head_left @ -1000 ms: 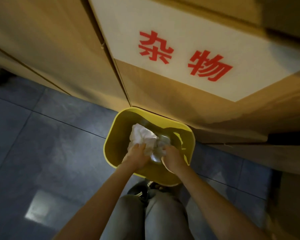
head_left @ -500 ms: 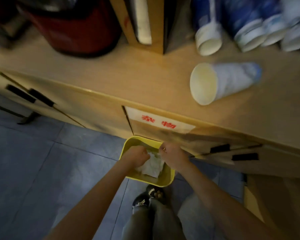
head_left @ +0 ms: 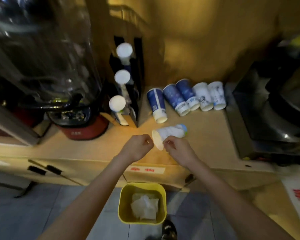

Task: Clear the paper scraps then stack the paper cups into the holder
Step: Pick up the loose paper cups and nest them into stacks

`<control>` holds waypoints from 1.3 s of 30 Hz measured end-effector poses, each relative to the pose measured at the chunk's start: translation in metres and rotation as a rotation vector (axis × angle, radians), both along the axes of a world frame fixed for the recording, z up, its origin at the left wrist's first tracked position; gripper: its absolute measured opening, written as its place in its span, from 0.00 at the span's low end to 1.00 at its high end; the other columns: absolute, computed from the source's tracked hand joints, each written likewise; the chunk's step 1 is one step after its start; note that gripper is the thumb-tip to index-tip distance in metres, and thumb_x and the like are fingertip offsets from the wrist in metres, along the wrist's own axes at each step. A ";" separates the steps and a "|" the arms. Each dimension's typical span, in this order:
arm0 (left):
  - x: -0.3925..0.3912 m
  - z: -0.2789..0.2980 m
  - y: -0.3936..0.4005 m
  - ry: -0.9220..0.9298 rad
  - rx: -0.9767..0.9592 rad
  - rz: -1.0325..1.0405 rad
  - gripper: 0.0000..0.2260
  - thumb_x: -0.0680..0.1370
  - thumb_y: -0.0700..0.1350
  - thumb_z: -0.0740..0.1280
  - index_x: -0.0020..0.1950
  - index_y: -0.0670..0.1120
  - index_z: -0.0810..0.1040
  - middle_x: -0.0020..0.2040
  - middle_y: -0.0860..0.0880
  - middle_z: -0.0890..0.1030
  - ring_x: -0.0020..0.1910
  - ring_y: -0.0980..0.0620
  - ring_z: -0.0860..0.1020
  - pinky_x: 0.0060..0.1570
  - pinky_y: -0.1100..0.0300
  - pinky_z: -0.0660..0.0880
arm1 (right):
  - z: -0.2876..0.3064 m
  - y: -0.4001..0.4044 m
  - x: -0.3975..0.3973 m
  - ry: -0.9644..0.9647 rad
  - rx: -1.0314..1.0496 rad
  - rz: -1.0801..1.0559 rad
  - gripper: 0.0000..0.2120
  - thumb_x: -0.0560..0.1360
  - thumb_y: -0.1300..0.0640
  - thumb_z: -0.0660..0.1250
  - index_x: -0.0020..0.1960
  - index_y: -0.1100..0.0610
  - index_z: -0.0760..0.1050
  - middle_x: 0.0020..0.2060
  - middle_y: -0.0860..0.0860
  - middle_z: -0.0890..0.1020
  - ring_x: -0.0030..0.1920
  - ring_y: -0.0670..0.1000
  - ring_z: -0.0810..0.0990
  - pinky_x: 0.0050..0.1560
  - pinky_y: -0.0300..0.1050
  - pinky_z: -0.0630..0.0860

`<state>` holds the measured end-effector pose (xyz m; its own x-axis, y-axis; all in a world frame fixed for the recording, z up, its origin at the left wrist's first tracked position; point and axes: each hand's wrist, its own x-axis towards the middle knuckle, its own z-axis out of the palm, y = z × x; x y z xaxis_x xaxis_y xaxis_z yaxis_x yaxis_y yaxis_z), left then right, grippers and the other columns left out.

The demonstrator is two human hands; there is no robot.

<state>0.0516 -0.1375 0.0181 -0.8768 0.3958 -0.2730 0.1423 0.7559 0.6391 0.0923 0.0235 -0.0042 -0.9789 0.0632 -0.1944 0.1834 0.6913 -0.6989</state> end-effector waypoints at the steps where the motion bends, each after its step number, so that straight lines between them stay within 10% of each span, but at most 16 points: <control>1: -0.005 0.008 0.005 0.034 0.003 0.001 0.13 0.76 0.45 0.62 0.57 0.41 0.76 0.54 0.41 0.82 0.54 0.42 0.77 0.52 0.54 0.72 | 0.009 0.006 -0.003 0.025 0.004 -0.016 0.08 0.76 0.58 0.60 0.50 0.57 0.78 0.37 0.55 0.81 0.41 0.56 0.79 0.43 0.49 0.74; 18: -0.058 -0.026 0.089 0.193 -0.284 -0.061 0.49 0.64 0.57 0.74 0.74 0.49 0.46 0.77 0.45 0.49 0.75 0.45 0.52 0.73 0.51 0.55 | 0.011 0.148 -0.083 0.201 -0.041 -0.395 0.23 0.76 0.60 0.62 0.69 0.59 0.63 0.62 0.59 0.74 0.61 0.57 0.73 0.62 0.52 0.71; 39: -0.089 -0.077 0.104 0.146 -0.526 -0.128 0.37 0.70 0.54 0.69 0.73 0.48 0.55 0.73 0.46 0.64 0.72 0.46 0.61 0.73 0.50 0.55 | -0.064 0.212 -0.198 -0.009 0.259 -0.428 0.25 0.76 0.55 0.62 0.69 0.63 0.60 0.68 0.64 0.67 0.68 0.63 0.63 0.66 0.56 0.65</control>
<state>-0.0379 -0.0339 -0.0587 -0.8744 0.3448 -0.3414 0.3126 0.9384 0.1471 -0.1062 0.2358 -0.0679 -0.8528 0.5064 -0.1278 0.4942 0.7032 -0.5111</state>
